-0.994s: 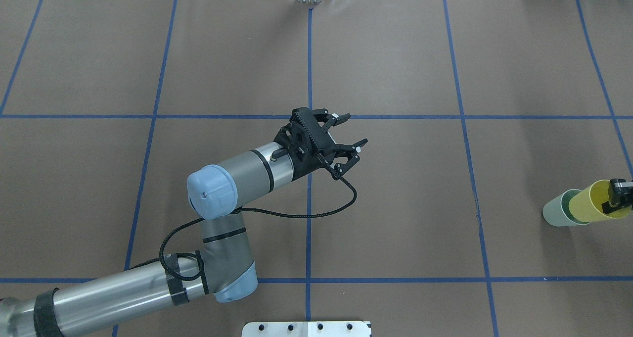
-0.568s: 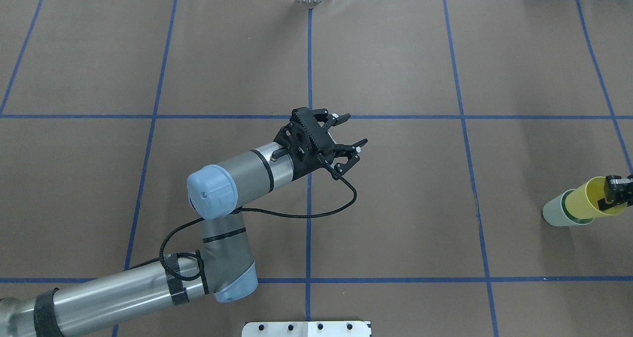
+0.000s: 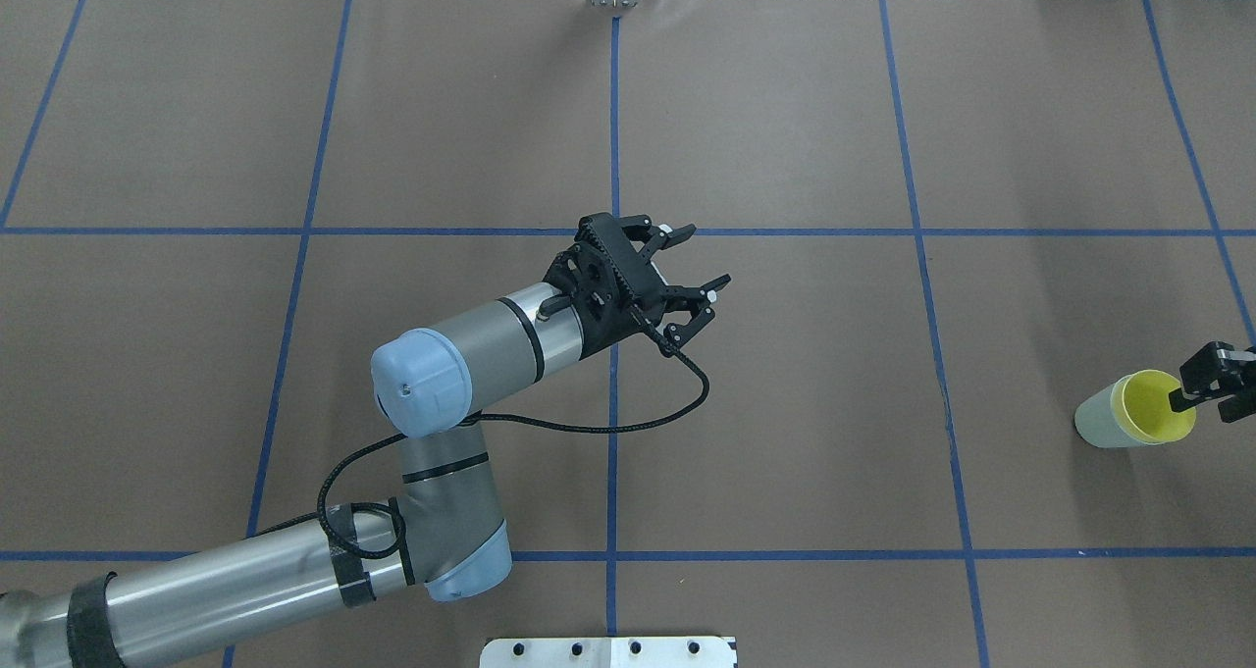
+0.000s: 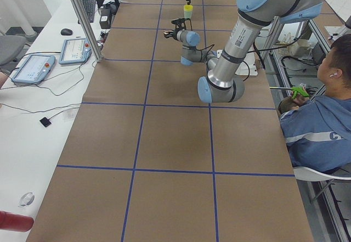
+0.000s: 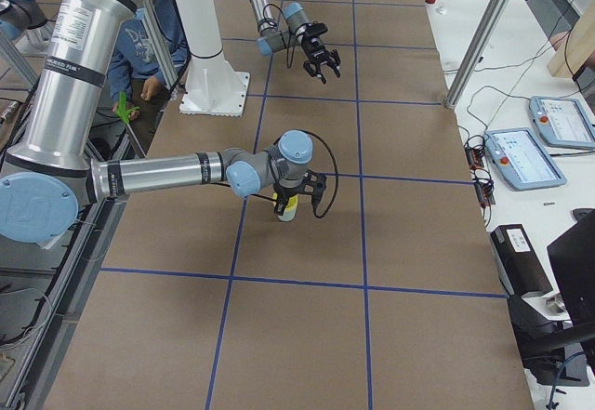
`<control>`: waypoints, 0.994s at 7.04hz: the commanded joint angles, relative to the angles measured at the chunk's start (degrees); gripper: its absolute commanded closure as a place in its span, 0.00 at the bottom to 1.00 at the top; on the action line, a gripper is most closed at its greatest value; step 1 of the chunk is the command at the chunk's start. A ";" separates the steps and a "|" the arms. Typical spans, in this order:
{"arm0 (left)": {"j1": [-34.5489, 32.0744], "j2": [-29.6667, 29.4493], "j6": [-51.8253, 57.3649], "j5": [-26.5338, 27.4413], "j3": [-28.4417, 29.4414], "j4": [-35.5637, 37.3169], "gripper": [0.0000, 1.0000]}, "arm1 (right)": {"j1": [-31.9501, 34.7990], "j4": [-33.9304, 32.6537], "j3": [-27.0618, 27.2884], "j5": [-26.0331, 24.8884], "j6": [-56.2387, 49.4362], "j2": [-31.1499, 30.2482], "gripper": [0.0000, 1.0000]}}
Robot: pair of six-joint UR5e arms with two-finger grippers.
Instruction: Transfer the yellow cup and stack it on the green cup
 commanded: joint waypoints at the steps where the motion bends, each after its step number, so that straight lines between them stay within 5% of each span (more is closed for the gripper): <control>1: -0.05 -0.09 0.00 0.35 -0.34 0.00 0.34 | 2.40 0.53 0.56 0.08 -0.06 -0.24 0.00; 3: -2.59 4.79 -0.17 2.02 -0.25 0.69 0.33 | 10.38 0.71 -0.23 -0.18 -3.45 1.24 0.00; 4: -6.52 9.18 -0.96 1.85 -0.08 1.05 0.11 | 12.69 0.71 -1.62 -2.79 -7.23 2.30 0.00; 5: -10.04 15.41 -5.84 1.23 -0.07 1.22 0.02 | 13.93 0.63 -2.77 -5.43 -10.13 3.53 0.00; 7: -18.64 25.44 -7.20 -1.32 2.97 3.50 0.01 | 18.23 0.27 -6.36 -5.46 -15.06 6.77 0.00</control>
